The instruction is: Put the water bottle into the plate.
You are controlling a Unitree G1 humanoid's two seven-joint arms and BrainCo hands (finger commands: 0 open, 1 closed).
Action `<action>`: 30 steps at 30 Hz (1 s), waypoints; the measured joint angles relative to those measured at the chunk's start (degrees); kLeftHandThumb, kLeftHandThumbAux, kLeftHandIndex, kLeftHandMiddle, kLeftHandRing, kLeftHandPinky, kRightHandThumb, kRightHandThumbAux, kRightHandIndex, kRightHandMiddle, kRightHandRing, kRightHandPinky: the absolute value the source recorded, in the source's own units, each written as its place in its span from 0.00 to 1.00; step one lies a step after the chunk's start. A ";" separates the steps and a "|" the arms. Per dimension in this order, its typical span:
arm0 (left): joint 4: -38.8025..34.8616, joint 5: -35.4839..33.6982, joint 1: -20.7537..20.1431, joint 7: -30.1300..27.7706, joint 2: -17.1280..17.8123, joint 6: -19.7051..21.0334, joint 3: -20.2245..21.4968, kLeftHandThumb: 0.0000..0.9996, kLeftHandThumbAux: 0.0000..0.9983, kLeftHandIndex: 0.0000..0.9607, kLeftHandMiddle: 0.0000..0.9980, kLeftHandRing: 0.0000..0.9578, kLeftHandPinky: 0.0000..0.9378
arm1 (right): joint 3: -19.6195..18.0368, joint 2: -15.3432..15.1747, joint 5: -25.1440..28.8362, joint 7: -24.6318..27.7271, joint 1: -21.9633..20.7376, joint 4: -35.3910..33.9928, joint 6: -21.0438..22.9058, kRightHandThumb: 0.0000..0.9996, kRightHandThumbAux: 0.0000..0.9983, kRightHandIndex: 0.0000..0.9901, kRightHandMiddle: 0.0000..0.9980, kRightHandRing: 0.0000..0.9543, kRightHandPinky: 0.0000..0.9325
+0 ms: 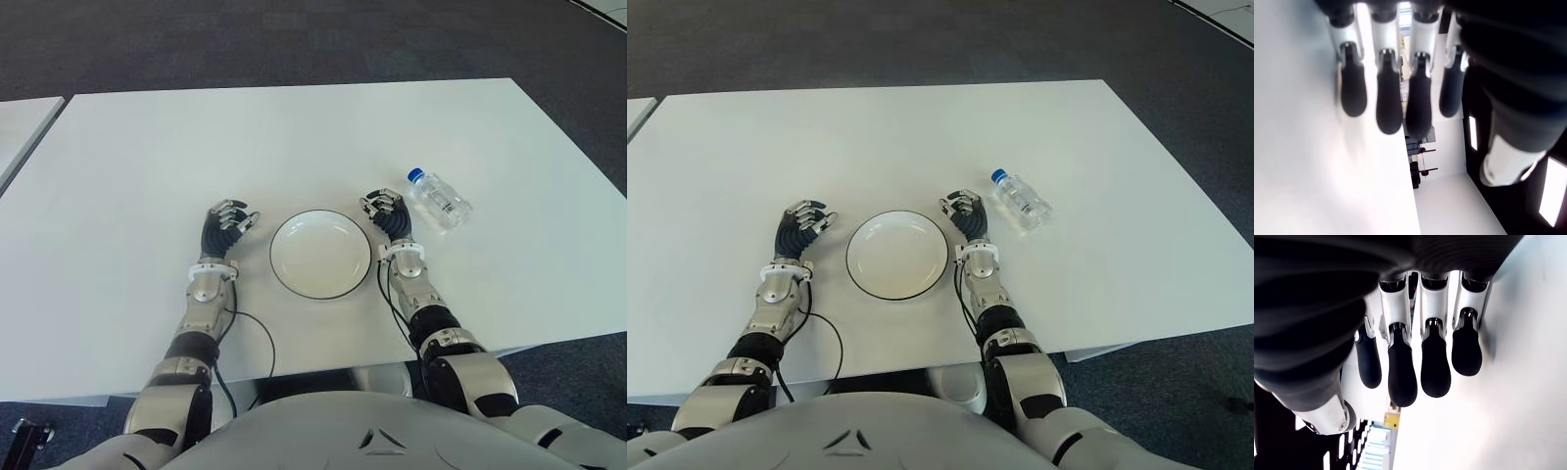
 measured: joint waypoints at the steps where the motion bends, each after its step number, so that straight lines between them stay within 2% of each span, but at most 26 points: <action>1: -0.30 -0.07 0.23 -0.22 0.00 0.00 0.01 0.71 0.72 0.45 0.59 0.60 0.58 | 0.07 -0.02 0.00 0.04 0.13 -0.21 0.08 0.70 0.73 0.44 0.67 0.69 0.71; 19: -1.56 -0.25 0.87 -0.26 -0.37 0.44 0.01 0.71 0.72 0.45 0.60 0.60 0.59 | 0.02 -0.27 0.15 0.36 0.34 -2.65 0.73 0.70 0.73 0.44 0.67 0.69 0.71; 24: -2.06 -0.28 1.04 -0.26 -0.47 0.70 0.02 0.71 0.72 0.45 0.60 0.60 0.58 | 0.81 -0.58 -1.61 -1.97 0.89 -5.35 1.47 0.70 0.73 0.44 0.67 0.70 0.72; 26: -2.31 -0.35 1.12 -0.26 -0.53 0.72 0.03 0.71 0.72 0.45 0.60 0.60 0.58 | 1.40 -1.09 -3.48 -3.81 1.35 -5.69 -0.07 0.70 0.73 0.44 0.68 0.71 0.72; 30: -2.63 -0.37 1.28 -0.24 -0.55 0.79 0.05 0.71 0.72 0.45 0.60 0.60 0.58 | 2.83 -2.62 -7.24 -7.76 1.94 -5.98 -3.46 0.70 0.73 0.44 0.68 0.70 0.64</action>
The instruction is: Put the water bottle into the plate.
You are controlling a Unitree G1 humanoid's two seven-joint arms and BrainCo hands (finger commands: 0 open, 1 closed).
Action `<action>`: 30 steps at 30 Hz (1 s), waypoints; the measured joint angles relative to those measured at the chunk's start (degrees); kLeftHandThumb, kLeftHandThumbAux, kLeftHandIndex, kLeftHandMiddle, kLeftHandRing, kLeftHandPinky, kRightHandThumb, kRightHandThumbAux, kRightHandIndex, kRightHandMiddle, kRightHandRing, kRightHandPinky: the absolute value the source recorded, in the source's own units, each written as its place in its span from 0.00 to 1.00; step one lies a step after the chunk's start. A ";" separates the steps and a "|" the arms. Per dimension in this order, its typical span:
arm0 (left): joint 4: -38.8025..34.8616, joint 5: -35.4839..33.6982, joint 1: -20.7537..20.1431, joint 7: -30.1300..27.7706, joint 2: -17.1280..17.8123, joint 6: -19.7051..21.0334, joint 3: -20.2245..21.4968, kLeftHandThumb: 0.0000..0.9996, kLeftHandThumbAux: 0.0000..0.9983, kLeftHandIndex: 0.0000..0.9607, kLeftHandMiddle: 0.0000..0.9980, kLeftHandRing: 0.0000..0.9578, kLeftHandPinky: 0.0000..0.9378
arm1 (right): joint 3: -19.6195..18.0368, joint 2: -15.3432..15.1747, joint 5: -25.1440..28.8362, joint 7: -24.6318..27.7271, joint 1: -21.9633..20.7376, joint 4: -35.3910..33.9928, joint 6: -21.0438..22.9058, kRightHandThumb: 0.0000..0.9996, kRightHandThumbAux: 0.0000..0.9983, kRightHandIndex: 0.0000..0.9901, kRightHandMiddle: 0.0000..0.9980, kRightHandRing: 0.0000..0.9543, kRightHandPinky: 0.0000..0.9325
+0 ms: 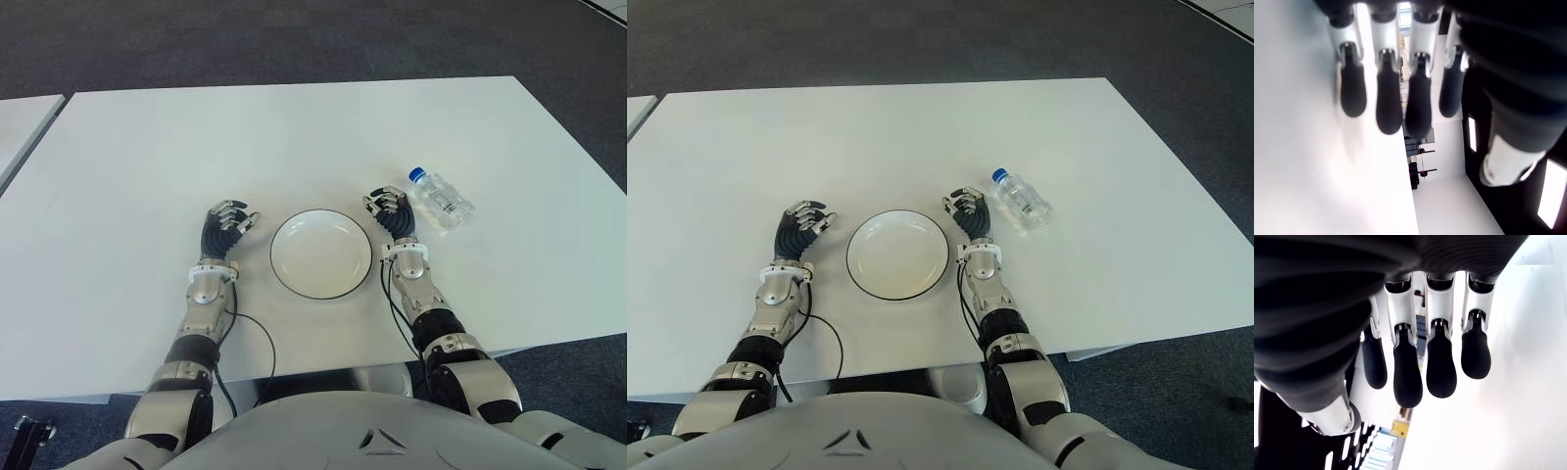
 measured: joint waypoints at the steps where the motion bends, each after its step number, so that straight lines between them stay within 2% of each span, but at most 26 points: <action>1: -0.02 0.02 0.01 0.02 0.00 0.00 -0.01 0.71 0.72 0.45 0.60 0.60 0.58 | 0.49 -0.61 -1.62 -1.40 0.10 -0.29 -0.57 0.70 0.73 0.43 0.68 0.70 0.63; 5: -0.05 0.04 0.05 0.06 -0.02 0.06 -0.01 0.71 0.72 0.45 0.59 0.60 0.58 | 3.05 -3.92 -9.84 -8.05 0.19 -3.69 -1.22 0.69 0.74 0.43 0.65 0.69 0.64; 7: -0.08 -0.03 0.17 0.06 -0.02 0.07 0.05 0.71 0.72 0.45 0.59 0.60 0.59 | 3.84 -5.18 -13.27 -11.55 -0.20 -5.41 -0.12 0.69 0.74 0.42 0.53 0.59 0.60; 8: -0.11 -0.10 0.24 0.06 -0.03 0.07 0.10 0.71 0.72 0.45 0.59 0.60 0.59 | 4.26 -5.71 -14.87 -13.12 -0.46 -6.14 0.90 0.69 0.74 0.41 0.52 0.58 0.59; 10: -0.16 -0.25 0.39 0.04 -0.06 0.07 0.15 0.71 0.72 0.45 0.59 0.60 0.60 | 4.79 -6.42 -16.92 -15.24 -0.75 -7.23 2.65 0.68 0.74 0.41 0.40 0.46 0.49; 11: -0.20 -0.49 0.45 0.04 -0.11 0.07 0.19 0.71 0.72 0.45 0.59 0.60 0.60 | 5.00 -6.71 -17.70 -16.14 -0.86 -7.65 3.56 0.68 0.74 0.41 0.38 0.44 0.47; 12: -0.23 -0.62 0.47 0.03 -0.16 0.07 0.22 0.71 0.72 0.45 0.59 0.61 0.61 | 5.14 -6.89 -18.26 -16.67 -0.90 -7.93 4.24 0.60 0.73 0.32 0.34 0.39 0.43; 13: -0.31 -0.75 0.53 0.00 -0.23 0.07 0.26 0.71 0.72 0.45 0.60 0.61 0.61 | 5.42 -7.15 -19.07 -17.45 -1.01 -8.09 5.21 0.56 0.73 0.29 0.32 0.38 0.42; 15: -0.39 -0.89 0.57 -0.02 -0.33 0.06 0.29 0.71 0.72 0.45 0.60 0.62 0.61 | 5.80 -7.52 -20.14 -18.35 -1.27 -8.12 6.78 0.49 0.71 0.20 0.27 0.31 0.36; 19: -0.53 -0.86 0.63 -0.01 -0.37 0.06 0.24 0.71 0.72 0.45 0.61 0.63 0.62 | 6.26 -8.32 -21.89 -19.43 -2.10 -8.17 10.70 0.49 0.68 0.12 0.18 0.21 0.27; 21: -0.57 -0.73 0.66 0.04 -0.37 0.05 0.20 0.71 0.72 0.45 0.62 0.63 0.63 | 6.45 -8.76 -22.60 -19.78 -2.60 -8.21 12.92 0.50 0.65 0.07 0.10 0.12 0.17; 26: -0.72 -0.10 0.80 0.53 -0.33 0.01 0.04 0.71 0.72 0.45 0.61 0.63 0.61 | 6.96 -9.52 -24.15 -20.55 -4.50 -7.90 18.72 0.47 0.57 0.02 0.02 0.03 0.05; 30: -0.97 0.34 0.96 0.77 -0.31 0.02 -0.08 0.71 0.72 0.45 0.61 0.62 0.60 | 7.43 -9.88 -25.33 -19.77 -6.92 -6.62 25.07 0.45 0.46 0.00 0.00 0.01 0.01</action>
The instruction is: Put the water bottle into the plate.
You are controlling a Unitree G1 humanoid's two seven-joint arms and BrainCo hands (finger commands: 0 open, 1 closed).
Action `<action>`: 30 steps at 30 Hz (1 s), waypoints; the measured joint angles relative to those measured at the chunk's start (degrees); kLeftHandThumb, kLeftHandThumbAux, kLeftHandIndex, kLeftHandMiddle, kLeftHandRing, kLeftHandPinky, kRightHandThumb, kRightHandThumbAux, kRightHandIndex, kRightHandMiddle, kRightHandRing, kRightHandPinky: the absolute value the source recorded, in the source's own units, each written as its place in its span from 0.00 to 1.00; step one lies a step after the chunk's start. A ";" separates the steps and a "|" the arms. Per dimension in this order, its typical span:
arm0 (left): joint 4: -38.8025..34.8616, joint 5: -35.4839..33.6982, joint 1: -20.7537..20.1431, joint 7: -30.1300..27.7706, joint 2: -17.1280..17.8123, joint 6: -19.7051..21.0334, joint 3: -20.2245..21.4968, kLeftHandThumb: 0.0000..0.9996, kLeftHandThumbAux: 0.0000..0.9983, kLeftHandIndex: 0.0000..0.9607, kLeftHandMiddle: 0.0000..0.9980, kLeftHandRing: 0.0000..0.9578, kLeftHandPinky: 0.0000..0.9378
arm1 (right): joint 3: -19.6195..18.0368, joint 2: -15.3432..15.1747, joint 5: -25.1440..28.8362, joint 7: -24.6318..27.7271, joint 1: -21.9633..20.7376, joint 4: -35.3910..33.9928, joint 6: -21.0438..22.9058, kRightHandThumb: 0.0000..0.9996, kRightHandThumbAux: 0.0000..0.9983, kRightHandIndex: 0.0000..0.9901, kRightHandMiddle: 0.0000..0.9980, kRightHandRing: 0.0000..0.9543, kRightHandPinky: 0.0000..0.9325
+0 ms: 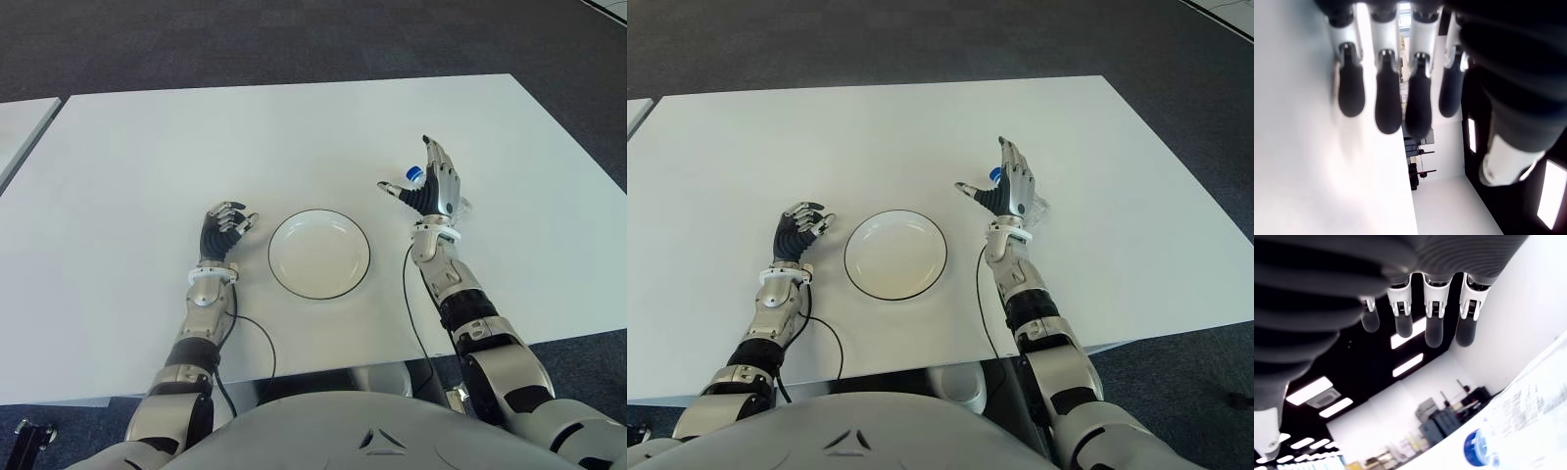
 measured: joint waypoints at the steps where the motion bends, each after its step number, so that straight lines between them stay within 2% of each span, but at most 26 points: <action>1: -0.09 0.06 0.06 0.01 0.00 0.01 0.00 0.71 0.72 0.45 0.61 0.62 0.60 | 0.27 -0.11 -0.26 0.49 -0.58 0.38 1.67 0.45 0.45 0.00 0.00 0.00 0.01; 4: -0.37 0.05 0.19 0.01 -0.04 0.23 0.02 0.71 0.72 0.45 0.60 0.62 0.60 | 1.39 -0.46 -1.05 2.69 -2.70 2.86 6.68 0.45 0.36 0.00 0.00 0.00 0.00; 11: -1.25 0.02 0.69 0.03 -0.20 0.64 0.13 0.71 0.72 0.45 0.60 0.61 0.60 | 3.67 -0.78 -1.12 7.11 -6.12 8.95 14.59 0.47 0.24 0.00 0.00 0.00 0.00; 16: -1.87 0.02 1.01 0.09 -0.27 1.09 0.13 0.71 0.72 0.45 0.60 0.61 0.59 | 4.99 -0.70 -0.85 11.62 -9.26 14.60 19.98 0.48 0.21 0.00 0.00 0.00 0.00; 20: -2.15 0.07 1.22 0.19 -0.31 1.23 0.12 0.71 0.72 0.45 0.60 0.61 0.60 | 6.06 -0.63 -0.79 12.69 -11.78 18.62 21.09 0.49 0.20 0.00 0.00 0.00 0.00; 23: -2.32 0.17 1.34 0.23 -0.33 1.30 0.03 0.71 0.72 0.45 0.59 0.61 0.59 | 6.82 -0.48 -0.33 13.91 -14.62 24.53 20.88 0.51 0.19 0.00 0.00 0.00 0.00; 30: -2.68 0.18 1.53 0.23 -0.36 1.60 0.03 0.71 0.72 0.45 0.59 0.60 0.59 | 6.82 -0.23 0.94 17.22 -19.39 33.36 21.13 0.53 0.19 0.00 0.00 0.00 0.00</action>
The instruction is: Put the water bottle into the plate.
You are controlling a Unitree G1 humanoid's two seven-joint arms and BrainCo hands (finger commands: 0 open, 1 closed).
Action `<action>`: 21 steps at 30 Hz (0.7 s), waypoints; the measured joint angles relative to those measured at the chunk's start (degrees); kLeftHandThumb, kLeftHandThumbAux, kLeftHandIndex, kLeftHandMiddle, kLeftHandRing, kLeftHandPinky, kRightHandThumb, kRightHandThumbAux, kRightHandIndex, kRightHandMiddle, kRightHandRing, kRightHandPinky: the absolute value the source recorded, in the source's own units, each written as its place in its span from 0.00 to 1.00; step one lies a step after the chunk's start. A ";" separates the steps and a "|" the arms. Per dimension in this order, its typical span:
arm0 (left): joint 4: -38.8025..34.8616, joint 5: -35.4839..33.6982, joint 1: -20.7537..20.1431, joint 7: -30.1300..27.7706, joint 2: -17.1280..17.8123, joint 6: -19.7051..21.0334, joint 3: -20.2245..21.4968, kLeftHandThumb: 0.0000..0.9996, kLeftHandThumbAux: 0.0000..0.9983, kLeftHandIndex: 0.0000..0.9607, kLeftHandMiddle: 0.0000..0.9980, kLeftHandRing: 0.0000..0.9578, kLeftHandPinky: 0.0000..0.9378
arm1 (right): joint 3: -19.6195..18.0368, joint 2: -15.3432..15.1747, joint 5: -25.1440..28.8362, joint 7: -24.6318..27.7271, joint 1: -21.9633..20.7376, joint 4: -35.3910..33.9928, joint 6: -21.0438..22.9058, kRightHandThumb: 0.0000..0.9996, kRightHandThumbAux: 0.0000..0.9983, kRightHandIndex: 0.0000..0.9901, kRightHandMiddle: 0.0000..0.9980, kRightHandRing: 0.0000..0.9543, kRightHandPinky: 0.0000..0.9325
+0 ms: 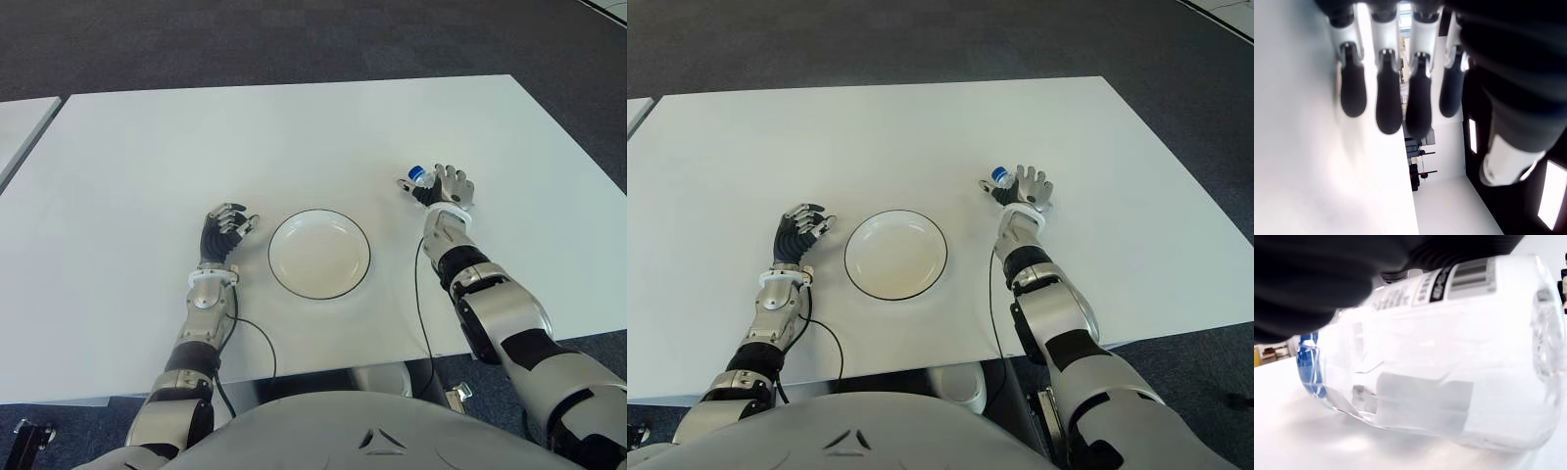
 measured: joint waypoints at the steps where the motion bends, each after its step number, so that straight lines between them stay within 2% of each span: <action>1: 0.00 0.00 0.01 0.00 0.00 0.00 0.01 0.71 0.72 0.45 0.60 0.61 0.59 | -0.02 0.11 0.27 0.47 -0.37 0.57 0.31 0.53 0.19 0.00 0.00 0.00 0.00; 11: -0.30 0.33 0.44 0.68 0.00 0.02 -0.01 0.71 0.72 0.45 0.60 0.62 0.61 | -0.33 0.66 1.77 6.93 -2.87 3.29 5.10 0.53 0.28 0.00 0.00 0.00 0.00; 15: -0.92 0.82 0.93 0.95 0.10 0.02 -0.12 0.71 0.72 0.45 0.60 0.62 0.61 | -0.63 0.89 2.09 7.71 -3.03 3.31 6.80 0.53 0.30 0.00 0.00 0.00 0.00; 21: -1.32 1.30 1.27 0.95 0.50 0.25 -0.27 0.71 0.72 0.45 0.60 0.62 0.61 | -4.37 1.43 5.17 6.96 -3.23 2.98 8.89 0.56 0.32 0.00 0.00 0.00 0.06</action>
